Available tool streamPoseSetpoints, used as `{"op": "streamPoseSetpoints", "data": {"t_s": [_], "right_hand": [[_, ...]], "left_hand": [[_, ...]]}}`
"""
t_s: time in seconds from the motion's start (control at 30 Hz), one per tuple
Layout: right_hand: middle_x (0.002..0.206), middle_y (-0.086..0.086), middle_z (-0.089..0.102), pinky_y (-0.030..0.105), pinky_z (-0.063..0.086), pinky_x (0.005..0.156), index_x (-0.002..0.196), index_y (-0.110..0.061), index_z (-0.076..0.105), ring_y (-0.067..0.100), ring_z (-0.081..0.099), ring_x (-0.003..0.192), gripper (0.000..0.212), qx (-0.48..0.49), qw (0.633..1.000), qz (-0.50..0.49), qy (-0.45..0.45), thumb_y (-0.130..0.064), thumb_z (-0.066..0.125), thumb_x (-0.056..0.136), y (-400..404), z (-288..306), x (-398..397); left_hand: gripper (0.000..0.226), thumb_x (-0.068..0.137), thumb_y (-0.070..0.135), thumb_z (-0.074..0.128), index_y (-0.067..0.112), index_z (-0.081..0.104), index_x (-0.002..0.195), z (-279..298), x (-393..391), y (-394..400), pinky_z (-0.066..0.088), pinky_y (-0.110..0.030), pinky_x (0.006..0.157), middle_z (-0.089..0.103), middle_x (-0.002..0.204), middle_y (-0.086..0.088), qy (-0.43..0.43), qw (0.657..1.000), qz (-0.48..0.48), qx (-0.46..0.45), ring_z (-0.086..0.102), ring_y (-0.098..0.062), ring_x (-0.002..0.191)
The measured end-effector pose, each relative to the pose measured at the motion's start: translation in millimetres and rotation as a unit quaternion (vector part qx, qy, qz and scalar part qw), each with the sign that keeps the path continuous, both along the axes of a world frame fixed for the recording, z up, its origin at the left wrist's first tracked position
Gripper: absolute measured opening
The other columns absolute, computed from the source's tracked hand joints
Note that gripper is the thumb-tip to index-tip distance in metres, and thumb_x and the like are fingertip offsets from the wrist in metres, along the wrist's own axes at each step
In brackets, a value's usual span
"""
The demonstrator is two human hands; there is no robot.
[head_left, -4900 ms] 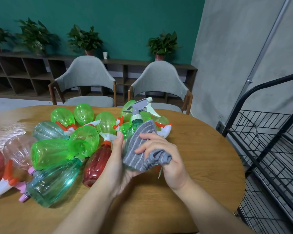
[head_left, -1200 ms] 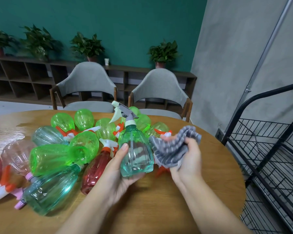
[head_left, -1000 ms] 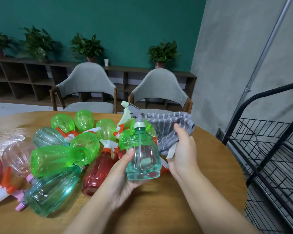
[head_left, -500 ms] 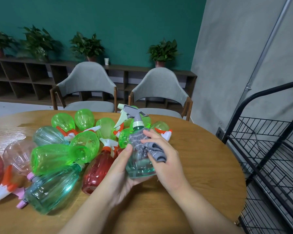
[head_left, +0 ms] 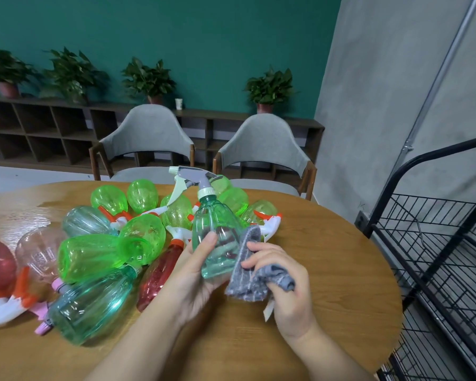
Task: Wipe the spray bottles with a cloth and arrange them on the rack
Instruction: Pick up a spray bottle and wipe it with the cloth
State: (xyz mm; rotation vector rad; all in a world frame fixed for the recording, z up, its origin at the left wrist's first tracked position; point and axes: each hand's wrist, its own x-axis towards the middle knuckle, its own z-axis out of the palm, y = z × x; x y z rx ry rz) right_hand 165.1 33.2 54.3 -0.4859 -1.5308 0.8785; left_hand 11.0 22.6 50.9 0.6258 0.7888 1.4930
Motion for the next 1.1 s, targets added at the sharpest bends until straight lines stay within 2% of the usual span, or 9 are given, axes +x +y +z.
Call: {"op": "streamPoseSetpoints", "data": {"t_s": [0.03,0.1,0.13,0.2,0.33,0.5,0.67,0.9,1.1], "right_hand": [[0.087,0.014,0.07,0.031,0.052,0.073,0.076,-0.008,0.072,0.031,0.064,0.089,0.019,-0.158,0.985,0.007,0.073,-0.007,0.053,0.07,0.4,4.4,-0.4],[0.084,0.02,0.07,0.035,0.052,0.067,0.085,-0.002,0.07,0.034,0.063,0.08,0.02,-0.437,0.873,0.041,0.215,-0.011,0.052,0.084,5.6,7.5,2.5],[0.083,0.019,0.071,0.039,0.052,0.072,0.091,-0.001,0.067,0.034,0.064,0.083,0.023,-0.505,0.821,0.056,0.263,-0.015,0.049,0.092,6.3,8.9,3.3],[0.083,0.019,0.073,0.046,0.049,0.081,0.099,-0.001,0.064,0.036,0.063,0.09,0.029,-0.551,0.768,0.079,0.316,-0.022,0.045,0.098,2.8,18.3,-0.3],[0.107,0.022,0.07,0.047,0.047,0.087,0.114,-0.003,0.063,0.035,0.067,0.098,0.041,-0.52,0.757,0.182,0.35,-0.033,0.039,0.1,-12.5,37.0,-13.6],[0.12,0.021,0.065,0.046,0.04,0.103,0.127,-0.004,0.057,0.035,0.058,0.117,0.051,-0.511,0.757,0.209,0.35,-0.041,0.035,0.1,-8.4,38.5,-14.1],[0.119,0.02,0.066,0.044,0.04,0.104,0.126,-0.002,0.058,0.033,0.06,0.115,0.054,-0.528,0.759,0.217,0.312,-0.043,0.035,0.1,-7.0,42.3,-8.3],[0.12,0.022,0.064,0.046,0.038,0.106,0.124,-0.002,0.059,0.036,0.057,0.118,0.049,-0.57,0.728,0.234,0.302,-0.04,0.042,0.099,-18.9,41.0,-10.4],[0.11,0.025,0.067,0.049,0.041,0.099,0.116,0.001,0.063,0.037,0.063,0.105,0.049,-0.601,0.717,0.219,0.278,-0.04,0.044,0.098,-26.3,41.1,-2.1]], "left_hand": [[0.114,0.029,0.045,0.099,0.001,0.058,0.125,3.0,-0.1,-1.3,0.062,-0.038,0.067,0.068,0.117,-0.023,-0.022,1.0,-0.001,0.014,0.072,-0.031,0.094],[0.113,0.025,0.044,0.1,0.005,0.059,0.124,4.9,-1.6,0.7,0.061,-0.035,0.062,0.07,0.113,-0.019,-0.049,0.998,-0.006,0.046,0.073,-0.029,0.091],[0.116,0.026,0.048,0.099,0.008,0.058,0.127,7.8,0.6,0.5,0.061,-0.035,0.064,0.071,0.114,-0.016,-0.046,0.998,0.0,0.049,0.072,-0.028,0.094],[0.121,0.031,0.055,0.096,0.012,0.051,0.135,9.2,6.7,4.3,0.06,-0.038,0.071,0.068,0.122,-0.013,-0.008,0.997,0.035,0.062,0.07,-0.029,0.103],[0.114,0.043,0.057,0.093,0.01,0.046,0.136,2.3,26.9,7.4,0.052,-0.051,0.095,0.064,0.127,-0.017,0.069,0.987,0.105,0.099,0.064,-0.034,0.115],[0.093,0.051,0.044,0.086,0.008,0.049,0.13,-10.0,32.2,11.3,0.057,-0.03,0.084,0.072,0.113,-0.006,0.131,0.977,0.12,0.12,0.067,-0.029,0.109],[0.112,0.037,0.067,0.088,0.013,0.049,0.127,-7.4,33.1,9.8,0.053,-0.017,0.076,0.074,0.105,0.007,0.141,0.973,0.134,0.12,0.07,-0.009,0.099],[0.104,0.042,0.061,0.09,0.015,0.047,0.125,-5.3,30.6,12.5,0.055,-0.029,0.084,0.07,0.113,-0.005,0.179,0.964,0.143,0.132,0.068,-0.023,0.106],[0.073,0.053,0.034,0.083,0.026,0.049,0.117,-0.9,21.7,14.7,0.056,-0.025,0.08,0.071,0.105,0.003,0.209,0.952,0.171,0.147,0.069,-0.013,0.098]]}}
